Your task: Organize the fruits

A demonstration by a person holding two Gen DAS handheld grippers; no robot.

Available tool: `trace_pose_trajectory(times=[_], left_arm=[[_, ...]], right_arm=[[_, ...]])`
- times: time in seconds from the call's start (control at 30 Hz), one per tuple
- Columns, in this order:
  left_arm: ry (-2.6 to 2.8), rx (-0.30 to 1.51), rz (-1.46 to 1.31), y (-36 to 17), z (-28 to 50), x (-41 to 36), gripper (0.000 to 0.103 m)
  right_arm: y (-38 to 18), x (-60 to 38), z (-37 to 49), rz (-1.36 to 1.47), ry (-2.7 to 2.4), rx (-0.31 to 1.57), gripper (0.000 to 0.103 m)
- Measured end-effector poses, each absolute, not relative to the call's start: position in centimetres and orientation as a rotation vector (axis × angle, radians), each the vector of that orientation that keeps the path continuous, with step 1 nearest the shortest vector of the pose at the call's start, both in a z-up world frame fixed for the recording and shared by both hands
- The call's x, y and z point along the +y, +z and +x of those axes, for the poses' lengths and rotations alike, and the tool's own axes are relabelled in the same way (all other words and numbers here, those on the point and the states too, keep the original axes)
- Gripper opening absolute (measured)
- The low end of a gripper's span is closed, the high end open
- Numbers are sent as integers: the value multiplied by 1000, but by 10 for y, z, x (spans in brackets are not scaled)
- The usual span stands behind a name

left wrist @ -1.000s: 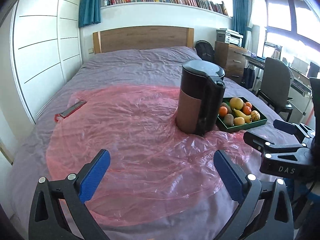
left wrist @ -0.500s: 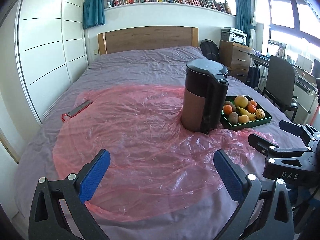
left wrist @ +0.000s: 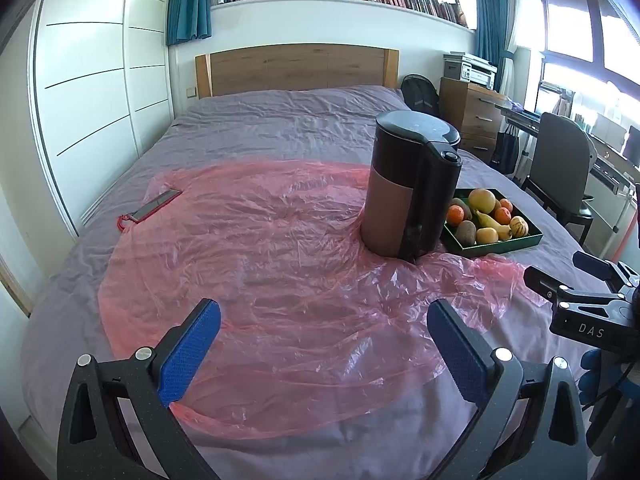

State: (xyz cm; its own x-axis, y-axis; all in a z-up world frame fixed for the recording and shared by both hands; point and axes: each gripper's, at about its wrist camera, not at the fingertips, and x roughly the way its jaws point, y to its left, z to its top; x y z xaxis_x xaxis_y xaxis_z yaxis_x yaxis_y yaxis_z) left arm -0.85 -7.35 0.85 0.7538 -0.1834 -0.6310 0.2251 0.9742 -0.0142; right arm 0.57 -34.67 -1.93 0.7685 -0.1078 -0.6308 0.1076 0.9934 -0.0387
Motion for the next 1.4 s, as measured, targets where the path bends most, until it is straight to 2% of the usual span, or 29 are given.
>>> trace_pose_trajectory(times=[1.4], left_arm=[[-320,763,25,-9,-6,-83,102]], right_arm=[[-30,-365,1,8,-153,711,103]])
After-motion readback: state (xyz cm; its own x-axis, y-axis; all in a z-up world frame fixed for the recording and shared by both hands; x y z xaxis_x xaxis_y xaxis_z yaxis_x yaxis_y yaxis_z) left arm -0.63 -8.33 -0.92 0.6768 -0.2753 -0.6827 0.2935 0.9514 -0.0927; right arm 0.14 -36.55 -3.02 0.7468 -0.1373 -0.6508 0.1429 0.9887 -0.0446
